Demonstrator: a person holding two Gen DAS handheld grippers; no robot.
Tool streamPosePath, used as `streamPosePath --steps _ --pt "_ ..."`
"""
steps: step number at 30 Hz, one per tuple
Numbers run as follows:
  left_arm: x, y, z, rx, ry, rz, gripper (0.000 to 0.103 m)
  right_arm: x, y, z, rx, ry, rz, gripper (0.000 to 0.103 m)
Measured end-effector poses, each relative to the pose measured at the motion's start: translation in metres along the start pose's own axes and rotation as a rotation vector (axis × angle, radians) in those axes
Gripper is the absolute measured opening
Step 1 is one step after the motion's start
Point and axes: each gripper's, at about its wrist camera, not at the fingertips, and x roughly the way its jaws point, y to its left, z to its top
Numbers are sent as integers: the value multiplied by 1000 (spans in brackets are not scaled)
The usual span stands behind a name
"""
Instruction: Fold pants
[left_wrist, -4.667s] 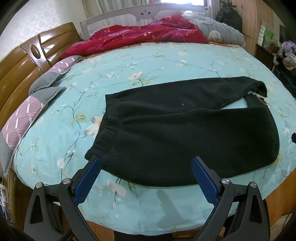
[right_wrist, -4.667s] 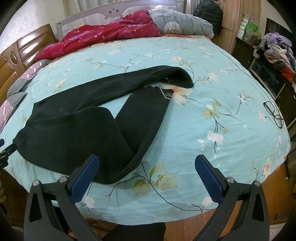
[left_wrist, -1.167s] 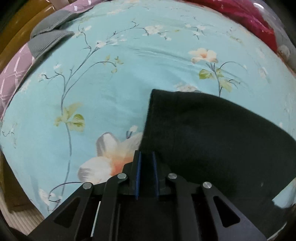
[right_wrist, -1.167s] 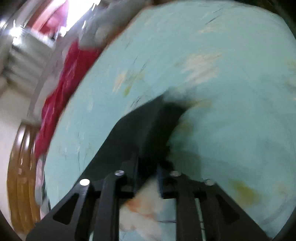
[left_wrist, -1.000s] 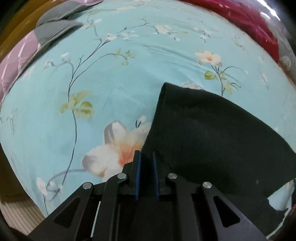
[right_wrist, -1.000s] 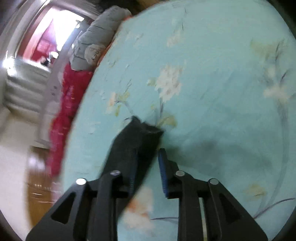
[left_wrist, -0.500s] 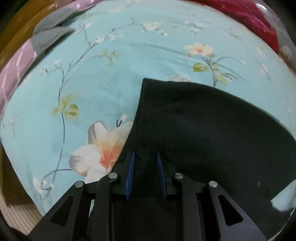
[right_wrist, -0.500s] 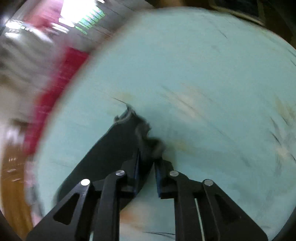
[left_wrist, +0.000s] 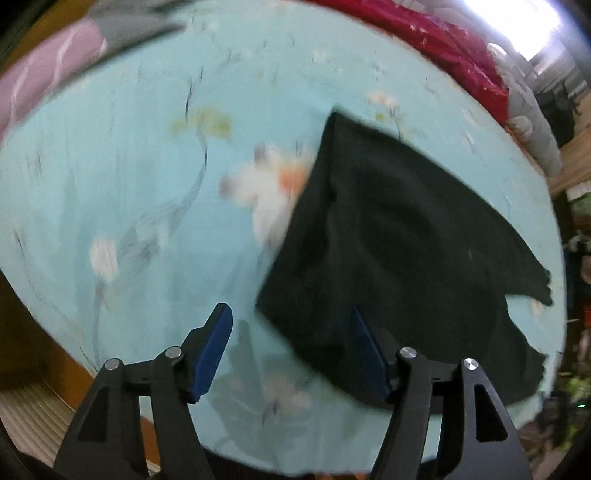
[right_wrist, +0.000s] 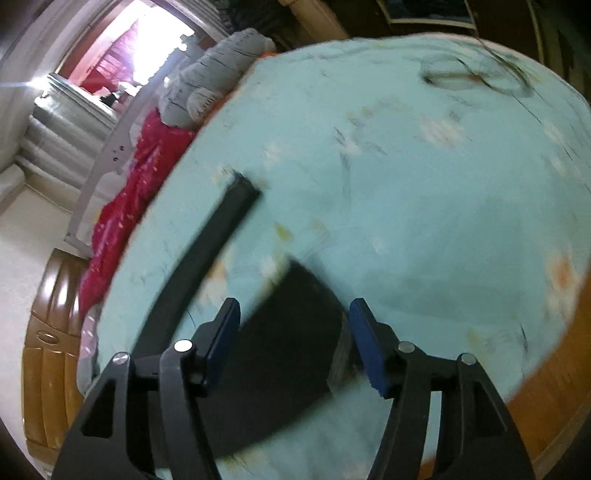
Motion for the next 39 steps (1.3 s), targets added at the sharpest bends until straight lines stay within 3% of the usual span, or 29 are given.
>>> streamPosePath --steps 3,7,9,10,11,12,13,14,18,21,24,27,31,34,37,39 --pt "12 9 -19 -43 45 -51 67 -1 -18 -14 66 10 11 63" --pt "33 1 -9 -81 47 -57 67 9 -18 -26 114 41 24 63" --pt "33 -5 0 -99 20 -55 46 18 -12 -30 119 42 28 63" --pt "34 -8 6 -105 14 -57 16 22 -9 -31 112 43 39 59" --pt "35 -10 10 -110 25 -87 12 32 -3 -31 83 52 51 50" --pt "33 -11 12 -121 22 -85 12 38 1 -29 67 56 46 19" --pt "29 -12 13 -128 11 -68 11 46 7 -24 40 74 34 6" --pt "21 -13 10 -120 -2 -81 10 46 11 -21 35 65 48 6" --pt "0 -8 -9 -90 -59 -79 10 25 22 -15 20 -11 127 6" --pt "34 2 -12 -127 32 -21 11 41 11 -16 7 52 24 6" --pt "28 6 -11 -141 10 -57 14 50 -8 -25 94 94 5 8" --pt "7 9 -14 -75 -9 -54 22 37 -17 -29 131 84 7 11" --pt "-28 22 -28 -29 -93 -3 45 9 -28 -31 122 55 -40 12" --pt "-45 24 -33 7 -138 13 49 -8 -36 -32 134 21 -50 12" --pt "-56 27 -35 18 -154 5 61 -9 -34 -33 152 18 -45 13" --pt "-57 21 -32 19 -147 -3 61 -5 -28 -32 150 33 -38 13"
